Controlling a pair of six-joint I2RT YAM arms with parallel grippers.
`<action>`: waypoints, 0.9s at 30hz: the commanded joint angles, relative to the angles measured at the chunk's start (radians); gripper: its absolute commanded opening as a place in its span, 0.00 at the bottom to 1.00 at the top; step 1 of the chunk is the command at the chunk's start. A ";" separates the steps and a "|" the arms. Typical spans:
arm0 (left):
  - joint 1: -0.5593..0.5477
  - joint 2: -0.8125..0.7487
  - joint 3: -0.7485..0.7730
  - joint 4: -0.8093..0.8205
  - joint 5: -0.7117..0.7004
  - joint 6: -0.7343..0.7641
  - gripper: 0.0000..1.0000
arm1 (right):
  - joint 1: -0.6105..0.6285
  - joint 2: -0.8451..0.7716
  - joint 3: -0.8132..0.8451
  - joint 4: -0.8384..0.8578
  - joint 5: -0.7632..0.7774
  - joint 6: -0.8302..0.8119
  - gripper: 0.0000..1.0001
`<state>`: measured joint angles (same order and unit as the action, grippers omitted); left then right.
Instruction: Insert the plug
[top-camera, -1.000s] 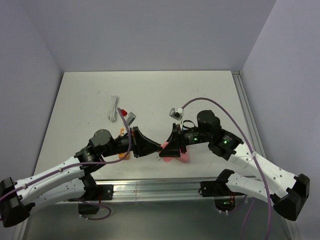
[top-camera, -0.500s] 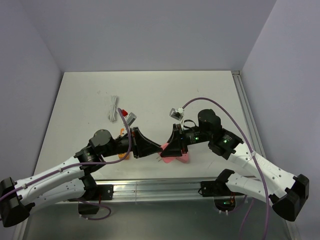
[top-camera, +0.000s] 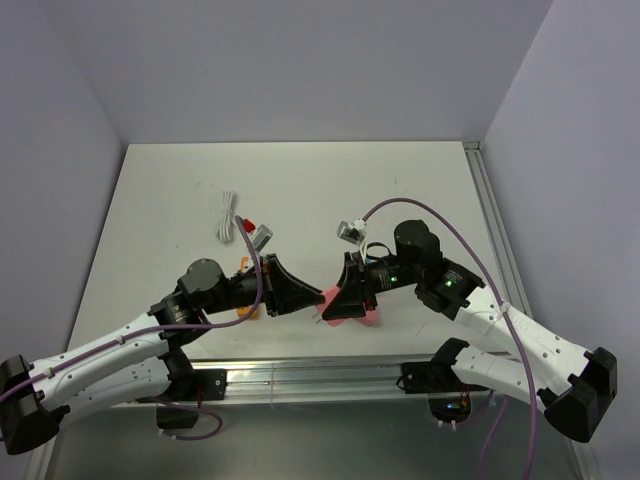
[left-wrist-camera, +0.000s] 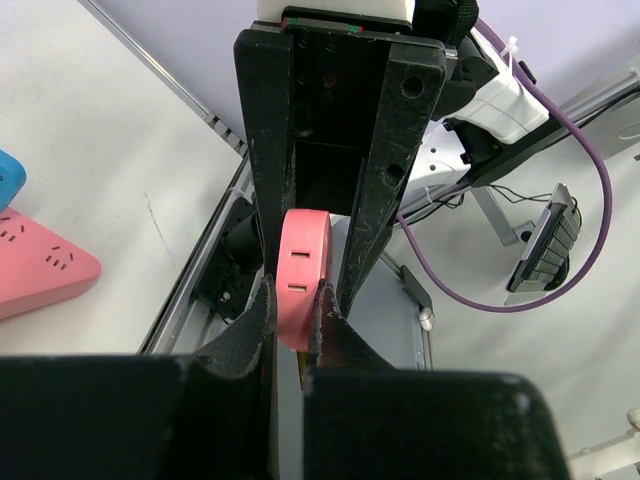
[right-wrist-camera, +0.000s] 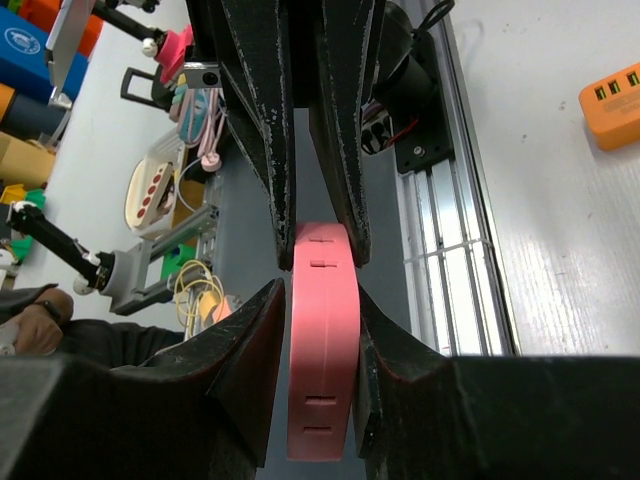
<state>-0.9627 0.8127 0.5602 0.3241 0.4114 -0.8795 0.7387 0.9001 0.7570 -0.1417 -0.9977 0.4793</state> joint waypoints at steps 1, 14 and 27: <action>0.005 -0.009 0.012 0.041 -0.003 -0.006 0.00 | -0.001 -0.006 -0.008 0.036 -0.045 -0.010 0.38; 0.007 -0.015 0.006 0.044 0.001 -0.010 0.01 | -0.002 0.026 0.013 0.051 -0.019 0.008 0.31; 0.007 -0.004 0.012 0.035 0.009 -0.004 0.00 | -0.002 0.023 0.005 0.068 0.016 0.032 0.00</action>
<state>-0.9585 0.8116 0.5594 0.3252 0.4217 -0.8780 0.7349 0.9272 0.7544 -0.1192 -1.0222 0.5259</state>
